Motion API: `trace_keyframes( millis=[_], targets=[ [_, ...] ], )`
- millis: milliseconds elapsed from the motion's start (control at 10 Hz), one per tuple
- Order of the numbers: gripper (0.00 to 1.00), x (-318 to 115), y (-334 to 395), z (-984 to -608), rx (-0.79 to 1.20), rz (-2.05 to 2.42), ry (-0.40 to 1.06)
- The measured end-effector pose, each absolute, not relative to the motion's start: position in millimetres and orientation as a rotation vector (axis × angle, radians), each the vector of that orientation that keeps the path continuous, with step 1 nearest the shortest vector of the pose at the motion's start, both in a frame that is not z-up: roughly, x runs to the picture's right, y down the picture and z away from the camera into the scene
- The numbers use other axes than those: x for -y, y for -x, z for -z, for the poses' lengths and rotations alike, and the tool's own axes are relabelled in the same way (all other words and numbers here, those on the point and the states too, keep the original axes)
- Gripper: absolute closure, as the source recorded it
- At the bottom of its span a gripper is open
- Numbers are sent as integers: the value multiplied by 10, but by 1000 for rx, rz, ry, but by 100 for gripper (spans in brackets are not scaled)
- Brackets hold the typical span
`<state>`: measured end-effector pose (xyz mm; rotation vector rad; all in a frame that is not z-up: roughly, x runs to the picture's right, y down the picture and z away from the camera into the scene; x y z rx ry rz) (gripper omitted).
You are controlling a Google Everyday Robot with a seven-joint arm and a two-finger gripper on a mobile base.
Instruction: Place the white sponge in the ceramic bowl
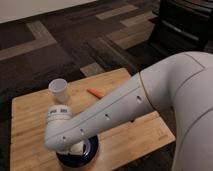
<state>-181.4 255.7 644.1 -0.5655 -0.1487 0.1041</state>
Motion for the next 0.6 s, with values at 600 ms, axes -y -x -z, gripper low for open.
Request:
trace_keyframes(
  millis=[600],
  targets=[
    [26,-2566,1822,-6442,149,-102,567]
  ],
)
